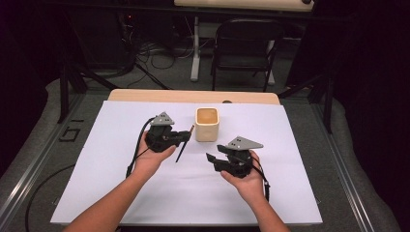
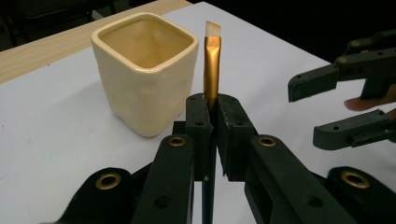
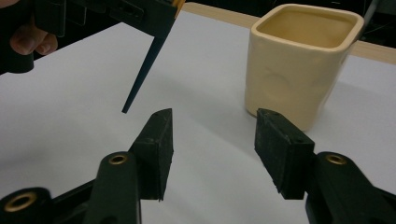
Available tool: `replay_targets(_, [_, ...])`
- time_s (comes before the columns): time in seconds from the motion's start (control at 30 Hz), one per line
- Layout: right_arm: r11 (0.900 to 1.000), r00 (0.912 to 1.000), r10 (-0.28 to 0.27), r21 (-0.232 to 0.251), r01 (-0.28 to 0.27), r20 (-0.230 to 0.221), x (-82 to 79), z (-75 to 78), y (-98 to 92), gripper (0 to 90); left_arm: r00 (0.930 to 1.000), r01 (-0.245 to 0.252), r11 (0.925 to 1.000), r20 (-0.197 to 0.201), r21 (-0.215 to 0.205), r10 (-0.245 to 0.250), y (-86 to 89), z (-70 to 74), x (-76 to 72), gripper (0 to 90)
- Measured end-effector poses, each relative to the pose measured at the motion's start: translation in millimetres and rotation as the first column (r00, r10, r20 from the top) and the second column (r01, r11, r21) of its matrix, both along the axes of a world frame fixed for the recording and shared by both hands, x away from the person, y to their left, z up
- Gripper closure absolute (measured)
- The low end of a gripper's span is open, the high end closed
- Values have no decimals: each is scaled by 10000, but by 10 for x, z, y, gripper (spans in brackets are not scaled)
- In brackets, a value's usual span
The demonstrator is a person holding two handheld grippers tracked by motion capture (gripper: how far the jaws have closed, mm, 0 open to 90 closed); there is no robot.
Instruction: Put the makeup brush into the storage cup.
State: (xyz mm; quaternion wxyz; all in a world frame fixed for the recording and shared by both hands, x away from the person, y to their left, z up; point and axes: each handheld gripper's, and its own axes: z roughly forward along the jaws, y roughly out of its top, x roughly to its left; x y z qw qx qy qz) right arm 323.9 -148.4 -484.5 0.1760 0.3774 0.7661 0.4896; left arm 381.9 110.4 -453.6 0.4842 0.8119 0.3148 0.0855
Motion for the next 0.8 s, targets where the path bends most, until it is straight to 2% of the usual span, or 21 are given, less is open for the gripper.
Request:
replay_targets(0.1, [9997,9999,21,236,-18,-105,-4,-24,11,505,10000,-64,9995,46,-305,66,-3,-18,-19,841])
replay_targets(0.43, [9981,9993,171,594,-151,-335,0,-77,53,552,9999,-50,9961,83,-881,58,-75,-76,-68,841])
replay_targets(0.63, [9975,9991,238,677,-213,-362,-7,-92,76,564,9999,-14,9957,130,-930,26,-128,-97,-93,841])
replay_targets(0.67, [9950,9991,247,978,-212,-343,-10,-116,88,569,9999,53,9954,120,-952,-42,-148,-103,-99,841])
replay_targets(0.8, [9944,9984,273,1038,-221,-488,-15,-150,95,577,9999,49,9958,137,-913,-37,-188,-116,-116,841])
